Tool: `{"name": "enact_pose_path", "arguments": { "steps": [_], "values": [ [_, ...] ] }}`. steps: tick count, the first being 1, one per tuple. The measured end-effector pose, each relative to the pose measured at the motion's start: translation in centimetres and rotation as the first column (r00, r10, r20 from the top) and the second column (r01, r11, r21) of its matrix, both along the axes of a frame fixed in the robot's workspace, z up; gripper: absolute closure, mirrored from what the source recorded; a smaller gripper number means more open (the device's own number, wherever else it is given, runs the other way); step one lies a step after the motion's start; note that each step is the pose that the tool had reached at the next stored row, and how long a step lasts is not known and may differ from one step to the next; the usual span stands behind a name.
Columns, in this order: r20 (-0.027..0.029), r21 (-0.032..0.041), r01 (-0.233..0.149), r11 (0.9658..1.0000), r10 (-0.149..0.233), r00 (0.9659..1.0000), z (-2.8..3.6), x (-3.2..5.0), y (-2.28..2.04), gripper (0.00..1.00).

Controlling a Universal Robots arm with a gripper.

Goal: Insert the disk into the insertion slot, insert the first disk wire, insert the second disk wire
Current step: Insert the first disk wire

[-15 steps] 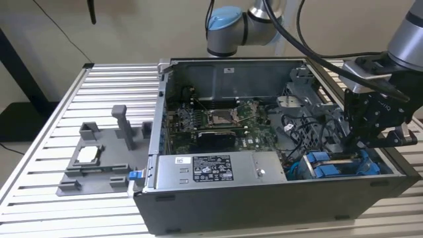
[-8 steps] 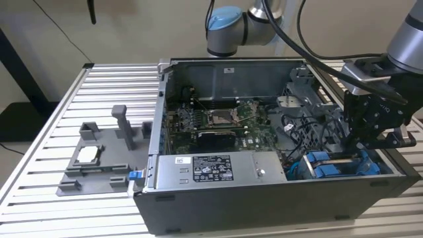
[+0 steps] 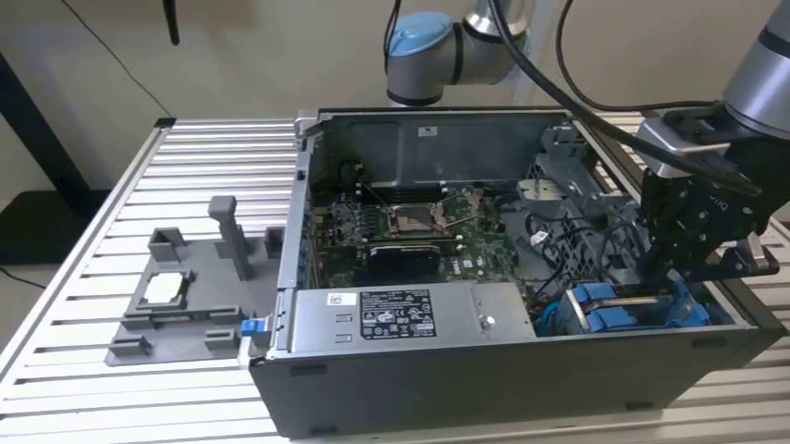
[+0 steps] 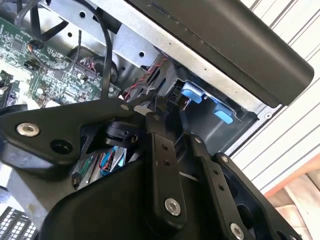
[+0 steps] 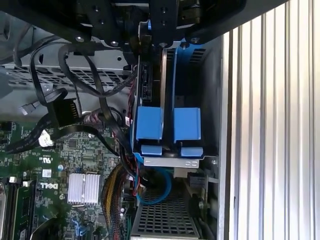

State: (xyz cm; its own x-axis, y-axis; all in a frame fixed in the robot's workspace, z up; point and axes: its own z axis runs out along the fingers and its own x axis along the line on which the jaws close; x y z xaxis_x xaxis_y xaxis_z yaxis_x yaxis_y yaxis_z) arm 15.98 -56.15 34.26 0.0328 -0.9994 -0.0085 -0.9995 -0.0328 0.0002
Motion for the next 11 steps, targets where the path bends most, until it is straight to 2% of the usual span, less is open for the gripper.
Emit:
{"name": "enact_pose_path", "arguments": {
  "steps": [5, 11],
  "values": [
    [0.0000, 0.0000, 0.000, 1.0000, 0.000, 1.0000, 1.29, 0.00, 0.00, 0.73],
    [0.0000, 0.0000, 0.000, 1.0000, 0.000, 1.0000, 2.42, 0.00, 0.00, 0.73]
  ]
}}
